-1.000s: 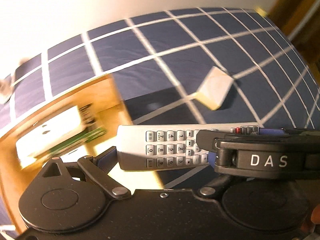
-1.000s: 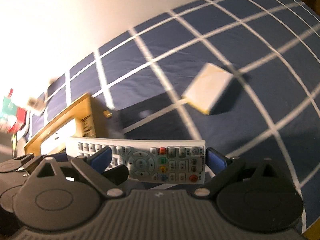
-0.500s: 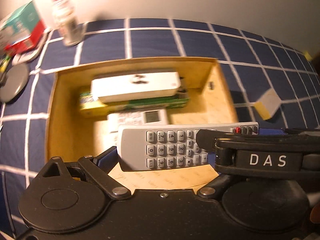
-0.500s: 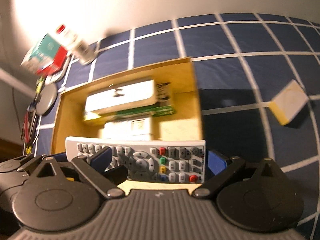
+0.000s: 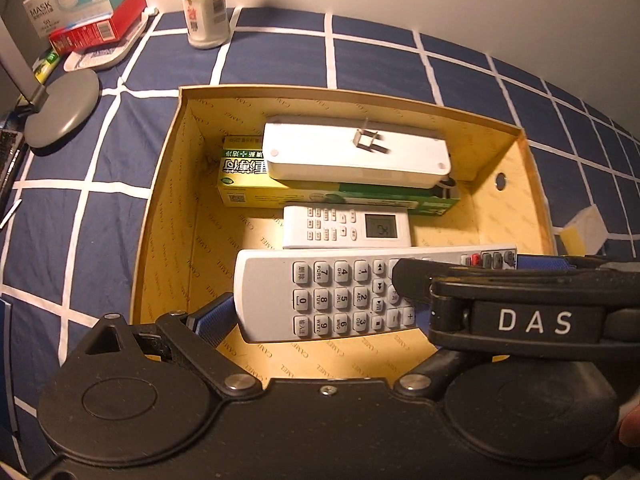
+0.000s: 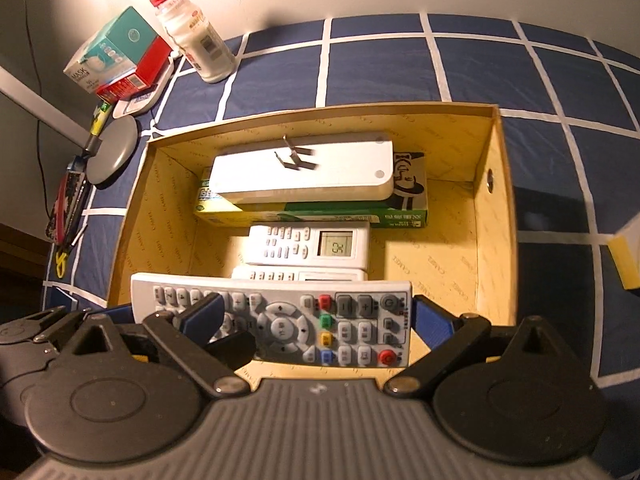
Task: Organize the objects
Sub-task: 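Carry the TV remote with the right gripper over the cardboard box, then lower the TV remote beside the white plate and open the right gripper, then move the right gripper to the small white-and-yellow card box, then close the right gripper on the small card box and lift it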
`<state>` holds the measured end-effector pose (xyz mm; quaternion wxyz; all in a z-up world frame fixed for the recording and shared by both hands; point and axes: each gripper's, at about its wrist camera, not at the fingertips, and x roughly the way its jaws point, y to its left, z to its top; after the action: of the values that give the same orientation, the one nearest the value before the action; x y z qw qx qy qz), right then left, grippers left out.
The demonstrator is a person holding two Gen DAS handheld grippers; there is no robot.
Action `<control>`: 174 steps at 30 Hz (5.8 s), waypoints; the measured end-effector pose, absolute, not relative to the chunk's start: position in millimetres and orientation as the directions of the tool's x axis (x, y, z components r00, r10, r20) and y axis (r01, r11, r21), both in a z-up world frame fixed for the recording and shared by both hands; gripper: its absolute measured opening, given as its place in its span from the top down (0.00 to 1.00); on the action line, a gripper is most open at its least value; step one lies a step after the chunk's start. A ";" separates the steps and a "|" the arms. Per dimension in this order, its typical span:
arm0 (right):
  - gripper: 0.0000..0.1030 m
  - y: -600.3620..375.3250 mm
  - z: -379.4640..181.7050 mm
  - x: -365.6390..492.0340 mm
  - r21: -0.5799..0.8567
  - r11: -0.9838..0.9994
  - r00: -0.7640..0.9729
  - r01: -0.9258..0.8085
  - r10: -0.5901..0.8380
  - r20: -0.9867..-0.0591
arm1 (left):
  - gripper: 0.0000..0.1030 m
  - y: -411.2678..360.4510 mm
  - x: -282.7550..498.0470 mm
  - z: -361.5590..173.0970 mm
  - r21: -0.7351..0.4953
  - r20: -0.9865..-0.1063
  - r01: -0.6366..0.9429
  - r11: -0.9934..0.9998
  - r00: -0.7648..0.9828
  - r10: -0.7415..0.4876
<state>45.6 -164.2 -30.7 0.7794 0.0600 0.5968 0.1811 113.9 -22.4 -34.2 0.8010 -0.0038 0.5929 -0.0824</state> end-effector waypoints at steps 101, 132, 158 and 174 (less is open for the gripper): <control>0.00 -478.2 17.3 76.2 0.219 0.938 0.293 -0.269 0.297 -0.909 | 0.00 -251.6 64.0 -21.4 -0.072 -0.937 0.067 0.995 0.337 -0.091; 0.01 -490.6 -125.3 201.3 0.337 0.836 -0.020 -0.433 0.365 -0.931 | 0.00 -324.7 102.4 -129.4 -0.046 -0.987 -0.095 0.994 0.160 -0.031; 0.10 -475.2 -140.6 188.5 0.332 0.896 -0.019 -0.294 0.342 -0.940 | 0.00 -315.9 111.3 -146.7 -0.102 -0.989 -0.043 0.994 0.114 -0.097; 0.10 -484.5 -137.5 194.1 0.352 0.873 -0.019 -0.336 0.367 -0.930 | 0.00 -344.7 114.7 -152.1 -0.229 -0.967 0.005 0.973 0.117 -0.228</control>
<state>194.1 -484.5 -137.5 0.7003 0.0116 0.6680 0.2513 114.7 -344.8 -152.1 0.7425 -0.0844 0.6599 -0.0784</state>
